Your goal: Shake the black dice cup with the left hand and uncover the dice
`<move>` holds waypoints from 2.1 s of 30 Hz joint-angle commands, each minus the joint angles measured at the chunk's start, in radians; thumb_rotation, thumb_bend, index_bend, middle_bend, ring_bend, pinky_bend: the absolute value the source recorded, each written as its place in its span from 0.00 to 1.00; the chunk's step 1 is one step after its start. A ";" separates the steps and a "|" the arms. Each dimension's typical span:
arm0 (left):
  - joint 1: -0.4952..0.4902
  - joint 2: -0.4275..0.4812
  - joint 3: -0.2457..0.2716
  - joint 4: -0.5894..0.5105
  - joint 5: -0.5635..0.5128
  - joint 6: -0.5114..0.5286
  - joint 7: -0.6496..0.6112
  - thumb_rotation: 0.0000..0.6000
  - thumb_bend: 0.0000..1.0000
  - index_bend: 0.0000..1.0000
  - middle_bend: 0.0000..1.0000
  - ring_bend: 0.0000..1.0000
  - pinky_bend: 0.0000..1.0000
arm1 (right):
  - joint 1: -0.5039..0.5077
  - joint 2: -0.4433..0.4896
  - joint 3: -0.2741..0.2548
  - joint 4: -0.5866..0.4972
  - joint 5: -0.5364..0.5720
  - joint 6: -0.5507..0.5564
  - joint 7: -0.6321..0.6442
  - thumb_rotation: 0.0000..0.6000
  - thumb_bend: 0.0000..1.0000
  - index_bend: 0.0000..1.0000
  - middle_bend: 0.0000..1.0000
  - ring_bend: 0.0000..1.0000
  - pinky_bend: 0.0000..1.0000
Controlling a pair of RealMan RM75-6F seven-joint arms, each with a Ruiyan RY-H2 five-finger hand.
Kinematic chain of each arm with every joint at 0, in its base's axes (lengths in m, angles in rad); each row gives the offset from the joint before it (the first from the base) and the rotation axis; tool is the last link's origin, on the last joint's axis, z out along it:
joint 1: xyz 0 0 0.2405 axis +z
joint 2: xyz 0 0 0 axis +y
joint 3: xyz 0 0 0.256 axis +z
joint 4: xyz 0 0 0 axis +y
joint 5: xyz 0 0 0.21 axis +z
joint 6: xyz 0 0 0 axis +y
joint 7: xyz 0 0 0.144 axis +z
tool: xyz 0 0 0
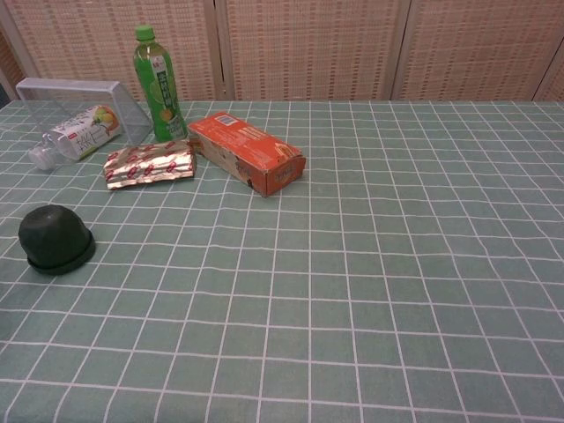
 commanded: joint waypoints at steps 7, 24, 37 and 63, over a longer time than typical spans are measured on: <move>-0.226 0.128 -0.095 -0.193 -0.066 -0.352 -0.031 1.00 0.38 0.00 0.00 0.00 0.07 | 0.002 0.002 -0.002 -0.003 -0.007 0.001 0.017 1.00 0.20 0.00 0.00 0.00 0.00; -0.685 0.154 -0.202 -0.302 -0.925 -0.808 0.490 1.00 0.39 0.00 0.00 0.00 0.03 | -0.003 0.000 0.001 -0.009 0.005 -0.011 -0.042 1.00 0.20 0.00 0.00 0.00 0.00; -0.834 0.085 -0.091 -0.244 -1.257 -0.810 0.641 1.00 0.37 0.00 0.00 0.00 0.06 | 0.001 -0.010 0.019 -0.015 0.047 -0.028 -0.054 1.00 0.20 0.00 0.00 0.00 0.00; -0.917 -0.003 0.017 -0.174 -1.339 -0.751 0.695 1.00 0.37 0.04 0.01 0.00 0.20 | 0.000 -0.010 0.014 -0.013 0.036 -0.025 -0.039 1.00 0.20 0.00 0.00 0.00 0.00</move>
